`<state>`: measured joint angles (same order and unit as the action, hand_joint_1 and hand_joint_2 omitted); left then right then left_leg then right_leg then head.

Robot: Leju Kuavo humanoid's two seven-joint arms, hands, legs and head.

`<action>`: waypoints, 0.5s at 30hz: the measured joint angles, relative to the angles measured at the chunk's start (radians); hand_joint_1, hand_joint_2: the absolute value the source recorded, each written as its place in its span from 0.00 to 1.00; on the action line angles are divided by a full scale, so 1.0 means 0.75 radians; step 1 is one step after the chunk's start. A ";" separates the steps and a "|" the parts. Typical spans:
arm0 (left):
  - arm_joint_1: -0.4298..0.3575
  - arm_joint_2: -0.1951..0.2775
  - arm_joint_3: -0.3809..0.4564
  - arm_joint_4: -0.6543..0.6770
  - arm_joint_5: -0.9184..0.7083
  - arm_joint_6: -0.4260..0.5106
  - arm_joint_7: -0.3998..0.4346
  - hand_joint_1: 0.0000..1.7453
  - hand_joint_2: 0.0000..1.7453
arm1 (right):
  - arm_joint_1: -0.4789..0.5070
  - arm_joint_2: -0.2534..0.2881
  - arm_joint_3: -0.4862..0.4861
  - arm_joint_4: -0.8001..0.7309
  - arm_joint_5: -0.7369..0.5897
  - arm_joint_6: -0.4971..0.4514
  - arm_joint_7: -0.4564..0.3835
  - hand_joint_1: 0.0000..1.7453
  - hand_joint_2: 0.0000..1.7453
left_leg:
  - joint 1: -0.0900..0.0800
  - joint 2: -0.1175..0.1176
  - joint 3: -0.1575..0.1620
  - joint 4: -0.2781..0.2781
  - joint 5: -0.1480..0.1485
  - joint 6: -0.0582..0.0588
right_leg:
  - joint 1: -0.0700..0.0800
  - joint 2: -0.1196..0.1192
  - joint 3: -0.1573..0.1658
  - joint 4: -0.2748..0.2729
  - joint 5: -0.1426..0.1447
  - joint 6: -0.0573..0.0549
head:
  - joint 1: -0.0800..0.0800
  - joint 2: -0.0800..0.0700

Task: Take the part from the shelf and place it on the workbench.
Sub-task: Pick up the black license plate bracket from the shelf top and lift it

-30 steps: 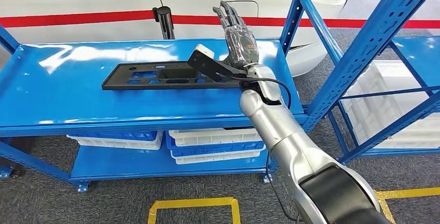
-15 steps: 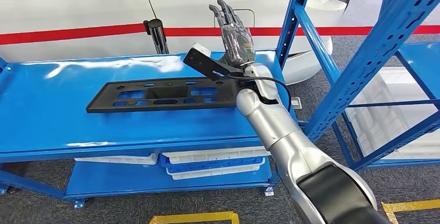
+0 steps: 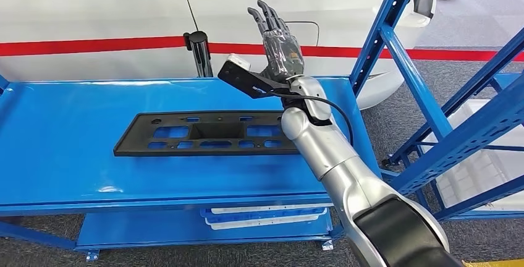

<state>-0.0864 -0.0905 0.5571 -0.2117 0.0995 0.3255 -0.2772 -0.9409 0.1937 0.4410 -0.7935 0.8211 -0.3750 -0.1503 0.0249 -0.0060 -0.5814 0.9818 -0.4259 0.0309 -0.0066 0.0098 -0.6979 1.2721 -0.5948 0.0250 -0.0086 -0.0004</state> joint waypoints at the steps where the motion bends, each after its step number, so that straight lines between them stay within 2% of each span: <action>1: 0.000 0.000 0.000 0.000 -0.012 0.014 0.016 0.00 0.00 | 0.001 -0.002 0.000 0.000 -0.004 0.001 0.000 0.00 1.00 | -0.001 -0.003 0.011 0.000 -0.009 -0.002 | 0.000 0.000 0.001 -0.053 0.032 0.010 | 0.000 0.000; 3: 0.001 -0.002 -0.002 0.001 -0.041 0.041 0.066 0.00 0.00 | 0.003 -0.006 0.000 0.000 -0.014 0.005 -0.001 0.00 1.00 | -0.003 -0.006 0.036 0.001 -0.030 -0.010 | 0.000 -0.004 0.050 -0.241 0.156 0.031 | 0.000 0.000; 5: 0.001 -0.002 -0.006 0.003 -0.072 0.057 0.128 0.00 0.00 | 0.005 -0.011 0.001 -0.002 -0.020 0.014 -0.002 0.00 1.00 | -0.006 -0.008 0.051 0.001 -0.049 -0.025 | 0.003 -0.012 0.090 -0.360 0.222 0.013 | 0.001 0.000; 6: 0.002 -0.002 -0.009 0.005 -0.088 0.061 0.165 0.00 0.00 | 0.008 -0.014 0.001 -0.005 -0.023 0.019 -0.002 0.00 1.00 | -0.008 -0.008 0.052 0.005 -0.058 -0.032 | 0.001 -0.014 0.098 -0.376 0.238 -0.002 | 0.002 0.000; 7: 0.004 -0.002 -0.013 0.007 -0.102 0.064 0.206 0.00 0.00 | 0.011 -0.017 0.002 -0.010 -0.026 0.023 -0.003 0.00 1.00 | -0.010 -0.007 0.051 0.007 -0.061 -0.027 | -0.001 -0.014 0.103 -0.377 0.242 -0.010 | 0.001 0.000; 9: 0.009 -0.001 -0.028 0.010 -0.131 0.070 0.288 0.00 0.00 | 0.018 -0.020 0.002 -0.022 -0.032 0.029 -0.004 0.00 1.00 | -0.010 0.001 0.050 0.011 -0.062 -0.006 | -0.004 -0.009 0.109 -0.380 0.265 -0.007 | -0.002 0.000; 10: 0.012 -0.001 -0.036 0.013 -0.146 0.075 0.327 0.00 0.00 | 0.020 -0.021 0.002 -0.029 -0.037 0.033 -0.005 0.00 1.00 | -0.009 0.004 0.053 0.007 -0.061 0.005 | 0.000 -0.007 0.110 -0.379 0.262 -0.006 | -0.004 0.000; 15: 0.016 0.001 -0.101 0.019 -0.265 0.112 0.556 0.00 0.00 | 0.044 -0.034 0.004 -0.083 -0.056 0.055 -0.001 0.00 1.00 | -0.006 0.007 0.060 -0.009 -0.066 -0.001 | 0.006 -0.005 0.110 -0.379 0.254 -0.018 | -0.004 0.000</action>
<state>-0.0742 -0.0897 0.4816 -0.1972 -0.0992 0.4096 0.1399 -0.9077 0.1683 0.4439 -0.8559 0.7795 -0.3335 -0.1513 0.0200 -0.0011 -0.5366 0.9751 -0.4751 0.0305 -0.0024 0.0063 -0.6156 0.9881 -0.4043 0.0113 -0.0113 -0.0004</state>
